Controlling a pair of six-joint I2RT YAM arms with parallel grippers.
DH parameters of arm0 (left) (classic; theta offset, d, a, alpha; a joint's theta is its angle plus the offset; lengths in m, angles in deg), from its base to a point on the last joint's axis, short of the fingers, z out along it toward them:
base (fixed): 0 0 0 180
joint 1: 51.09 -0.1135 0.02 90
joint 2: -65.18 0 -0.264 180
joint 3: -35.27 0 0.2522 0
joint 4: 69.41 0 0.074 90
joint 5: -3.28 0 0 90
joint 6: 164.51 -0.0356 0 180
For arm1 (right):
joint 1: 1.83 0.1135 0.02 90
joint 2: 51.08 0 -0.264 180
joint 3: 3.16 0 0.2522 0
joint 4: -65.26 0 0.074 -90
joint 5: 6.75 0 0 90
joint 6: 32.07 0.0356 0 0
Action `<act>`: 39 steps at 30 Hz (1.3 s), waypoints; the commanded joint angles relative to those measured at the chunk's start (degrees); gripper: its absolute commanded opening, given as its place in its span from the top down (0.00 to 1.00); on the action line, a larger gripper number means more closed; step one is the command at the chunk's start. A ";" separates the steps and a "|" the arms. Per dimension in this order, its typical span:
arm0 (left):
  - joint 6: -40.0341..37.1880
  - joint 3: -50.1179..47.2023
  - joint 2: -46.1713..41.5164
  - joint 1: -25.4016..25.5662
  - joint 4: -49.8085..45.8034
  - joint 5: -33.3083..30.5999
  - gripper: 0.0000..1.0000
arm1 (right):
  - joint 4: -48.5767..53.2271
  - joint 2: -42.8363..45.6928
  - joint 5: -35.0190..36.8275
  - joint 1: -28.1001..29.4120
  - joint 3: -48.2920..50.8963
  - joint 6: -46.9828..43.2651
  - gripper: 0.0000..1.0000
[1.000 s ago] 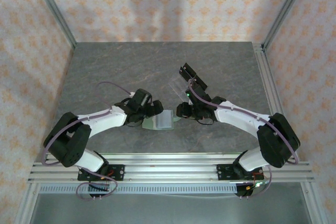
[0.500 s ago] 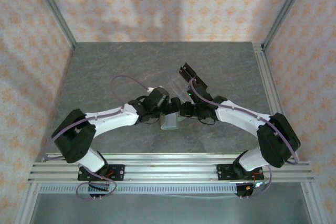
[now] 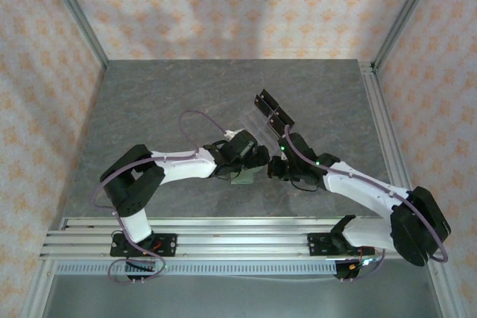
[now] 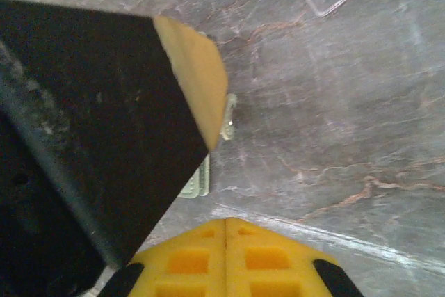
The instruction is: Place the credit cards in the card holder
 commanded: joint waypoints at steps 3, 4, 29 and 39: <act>1.44 0.11 0.97 1.09 -0.70 -2.55 0.00 | -14.86 -0.54 -1.76 3.82 3.86 3.15 1.00; 1.64 0.05 0.97 1.06 -0.69 -2.61 0.00 | -16.99 -1.05 -1.01 4.52 4.60 3.71 1.00; 3.44 4.78 0.62 1.11 -5.38 -1.85 0.00 | -44.01 -17.22 6.82 9.10 14.95 12.56 1.00; 1.36 13.56 -0.74 1.14 -11.55 -2.08 0.00 | -42.85 -18.79 6.47 9.10 14.63 13.39 1.00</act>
